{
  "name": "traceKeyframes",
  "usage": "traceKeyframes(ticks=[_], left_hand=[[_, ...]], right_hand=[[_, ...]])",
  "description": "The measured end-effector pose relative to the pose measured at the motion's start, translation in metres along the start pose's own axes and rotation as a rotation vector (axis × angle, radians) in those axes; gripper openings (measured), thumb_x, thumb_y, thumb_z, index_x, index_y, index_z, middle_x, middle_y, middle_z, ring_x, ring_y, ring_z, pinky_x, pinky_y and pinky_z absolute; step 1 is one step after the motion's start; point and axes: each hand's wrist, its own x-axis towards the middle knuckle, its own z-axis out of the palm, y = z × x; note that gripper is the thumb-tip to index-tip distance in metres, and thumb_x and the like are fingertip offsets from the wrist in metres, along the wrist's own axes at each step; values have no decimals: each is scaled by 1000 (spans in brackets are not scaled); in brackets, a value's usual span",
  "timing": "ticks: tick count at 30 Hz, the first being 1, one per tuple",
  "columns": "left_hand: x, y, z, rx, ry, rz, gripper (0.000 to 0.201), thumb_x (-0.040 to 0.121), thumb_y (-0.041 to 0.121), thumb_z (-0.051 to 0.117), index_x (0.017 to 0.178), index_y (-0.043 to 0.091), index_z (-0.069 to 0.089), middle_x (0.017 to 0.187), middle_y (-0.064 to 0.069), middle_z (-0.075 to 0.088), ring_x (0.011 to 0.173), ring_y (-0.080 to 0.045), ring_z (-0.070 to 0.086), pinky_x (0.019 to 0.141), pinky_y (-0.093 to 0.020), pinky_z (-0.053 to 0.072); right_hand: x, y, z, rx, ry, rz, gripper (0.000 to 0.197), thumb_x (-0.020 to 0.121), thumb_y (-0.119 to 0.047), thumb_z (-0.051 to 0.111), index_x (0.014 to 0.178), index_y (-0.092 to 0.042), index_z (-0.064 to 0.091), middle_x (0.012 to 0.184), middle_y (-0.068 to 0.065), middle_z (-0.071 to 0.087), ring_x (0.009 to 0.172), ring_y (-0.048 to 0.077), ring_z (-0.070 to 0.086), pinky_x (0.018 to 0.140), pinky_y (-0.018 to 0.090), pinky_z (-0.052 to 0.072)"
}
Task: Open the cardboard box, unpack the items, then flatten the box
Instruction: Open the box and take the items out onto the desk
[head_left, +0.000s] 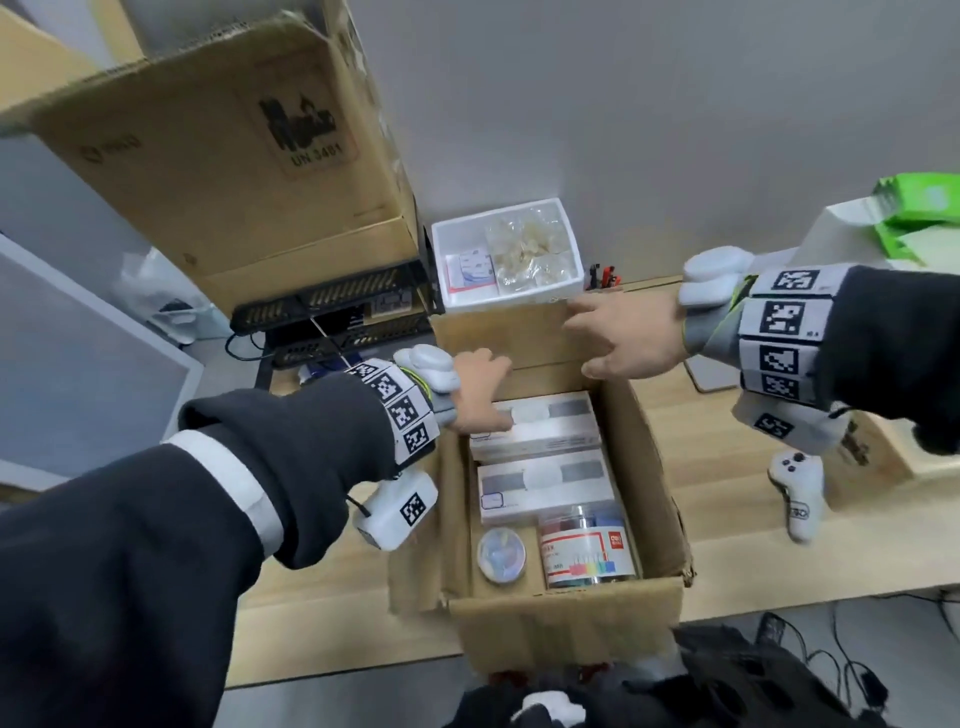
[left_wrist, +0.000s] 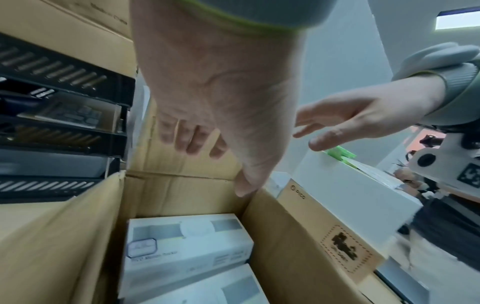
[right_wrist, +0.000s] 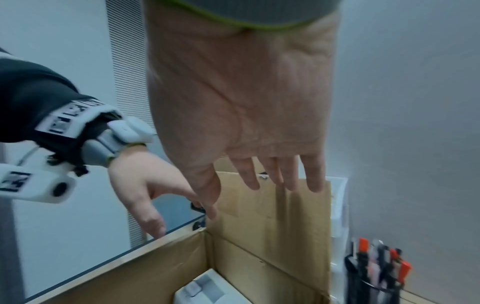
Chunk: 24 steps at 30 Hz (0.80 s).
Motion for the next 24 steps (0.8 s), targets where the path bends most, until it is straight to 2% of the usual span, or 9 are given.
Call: traceKeyframes(ticks=[3, 6, 9, 11, 15, 17, 19, 22, 24], left_hand=[[11, -13, -2, 0, 97, -119, 53, 81, 40, 69, 119, 8, 50, 118, -13, 49, 107, -33, 52, 82, -36, 43], [19, -30, 4, -39, 45, -203, 50, 74, 33, 65, 116, 13, 46, 124, -12, 47, 99, -33, 54, 84, -43, 50], [22, -41, 16, -91, -3, -231, 60, 80, 19, 65, 135, 14, 40, 138, -12, 41, 94, -26, 49, 76, -32, 42], [25, -45, 23, -174, -47, -243, 72, 84, 17, 66, 147, 16, 32, 140, -13, 41, 101, -28, 53, 75, -32, 41], [30, -46, 30, -307, -96, -229, 92, 85, 21, 67, 157, 22, 10, 113, -17, 59, 95, -31, 63, 74, -38, 53], [31, -43, 35, -339, -72, -232, 99, 82, 21, 69, 158, 23, 5, 104, -15, 59, 86, -30, 64, 67, -37, 54], [30, -41, 36, -323, -47, -230, 101, 78, 24, 73, 157, 23, 10, 107, -15, 59, 85, -29, 64, 68, -39, 57], [30, -46, 34, -310, -102, -211, 98, 77, 29, 76, 155, 19, 18, 118, -11, 59, 98, -29, 63, 81, -41, 56], [28, -47, 31, -281, -161, -201, 84, 80, 32, 75, 150, 17, 32, 126, -8, 58, 105, -28, 63, 87, -40, 56]], right_hand=[[28, 14, 8, 50, 14, 77, 59, 89, -40, 58, 140, -11, 44, 140, 7, 45, 123, 29, 53, 97, 38, 48], [52, 19, 30, 68, -34, 138, 48, 85, -33, 61, 127, -12, 51, 126, 7, 53, 100, 27, 57, 78, 33, 48], [70, 23, 56, 127, -63, 158, 38, 82, -25, 63, 116, -13, 50, 119, 6, 55, 91, 25, 57, 72, 34, 50], [77, 26, 68, 147, -50, 152, 35, 81, -21, 63, 112, -13, 49, 117, 5, 53, 86, 24, 55, 68, 34, 47], [83, 35, 79, 208, 40, 132, 33, 77, -11, 61, 108, -18, 53, 116, 2, 53, 85, 24, 57, 51, 23, 34], [81, 40, 85, 221, 74, 115, 30, 73, -13, 61, 100, -24, 52, 119, -2, 49, 86, 26, 60, 54, 23, 39], [76, 42, 91, 215, 114, 110, 31, 70, -15, 61, 99, -26, 54, 122, -3, 46, 88, 26, 61, 61, 26, 46], [66, 42, 99, 161, 138, 119, 44, 71, -16, 62, 113, -27, 58, 122, -1, 48, 92, 25, 60, 68, 30, 49], [59, 41, 104, 95, 89, 107, 53, 75, -18, 61, 126, -28, 55, 121, 0, 50, 97, 24, 56, 74, 31, 47]])
